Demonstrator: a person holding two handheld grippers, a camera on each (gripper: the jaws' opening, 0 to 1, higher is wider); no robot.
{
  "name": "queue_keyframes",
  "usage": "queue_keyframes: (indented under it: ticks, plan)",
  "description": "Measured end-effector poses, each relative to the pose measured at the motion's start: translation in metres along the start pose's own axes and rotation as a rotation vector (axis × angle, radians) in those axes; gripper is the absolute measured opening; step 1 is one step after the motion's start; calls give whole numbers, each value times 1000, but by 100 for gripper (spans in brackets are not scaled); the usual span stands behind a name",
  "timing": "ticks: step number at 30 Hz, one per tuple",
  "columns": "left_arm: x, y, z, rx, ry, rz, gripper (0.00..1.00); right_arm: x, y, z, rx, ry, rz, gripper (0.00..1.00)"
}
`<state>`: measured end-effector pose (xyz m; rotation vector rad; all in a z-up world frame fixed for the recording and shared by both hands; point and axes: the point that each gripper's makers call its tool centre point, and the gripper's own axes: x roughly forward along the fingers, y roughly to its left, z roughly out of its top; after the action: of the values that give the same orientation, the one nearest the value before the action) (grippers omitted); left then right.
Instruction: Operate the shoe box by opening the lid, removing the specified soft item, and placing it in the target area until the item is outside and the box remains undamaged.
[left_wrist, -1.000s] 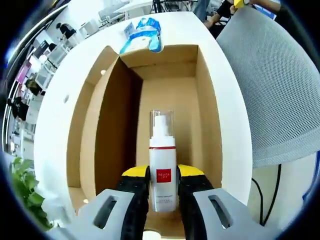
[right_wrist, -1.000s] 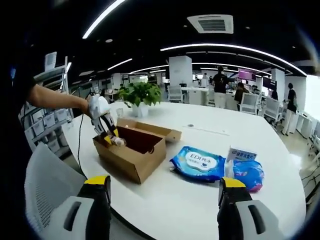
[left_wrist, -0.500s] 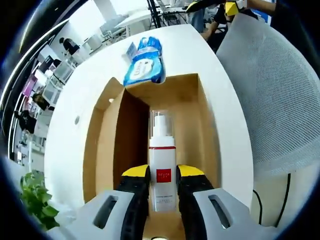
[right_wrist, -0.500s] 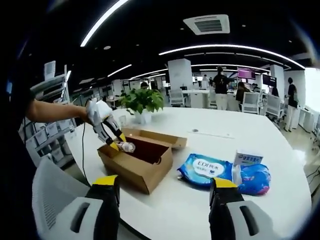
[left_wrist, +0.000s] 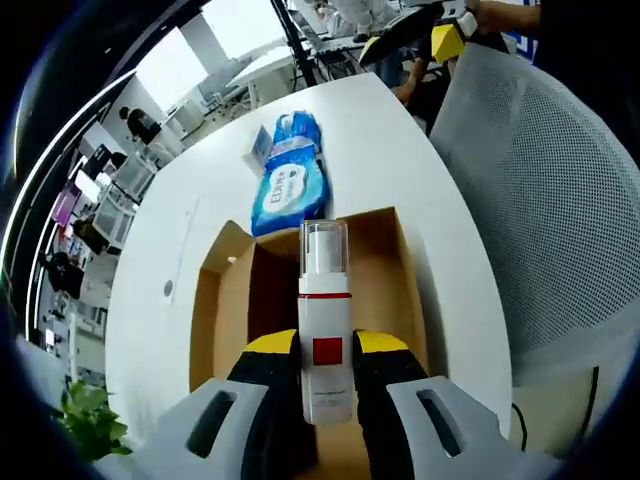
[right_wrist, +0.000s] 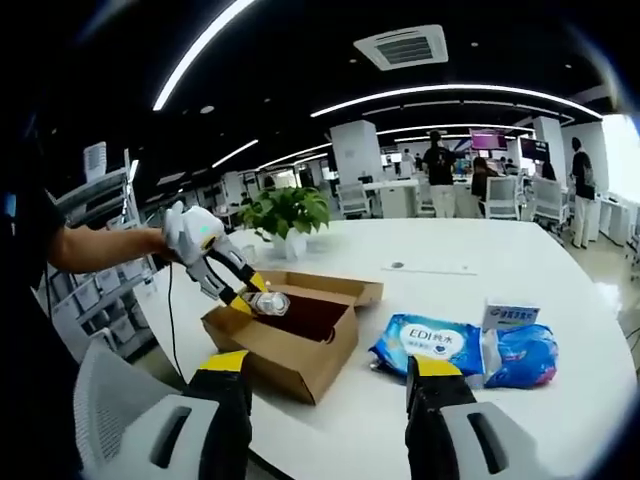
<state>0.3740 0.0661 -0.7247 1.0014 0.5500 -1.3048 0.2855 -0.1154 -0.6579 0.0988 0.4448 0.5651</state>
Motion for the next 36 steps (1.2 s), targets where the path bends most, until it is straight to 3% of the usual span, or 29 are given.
queue_keyframes:
  ticks: [23,36]
  plan:
    - [8,-20,69,125,-148,2,19,23,22,10,109,-31,70,41]
    - [13,-31,96,187,-215,-24,19,37,31,8,162,-16,118,37]
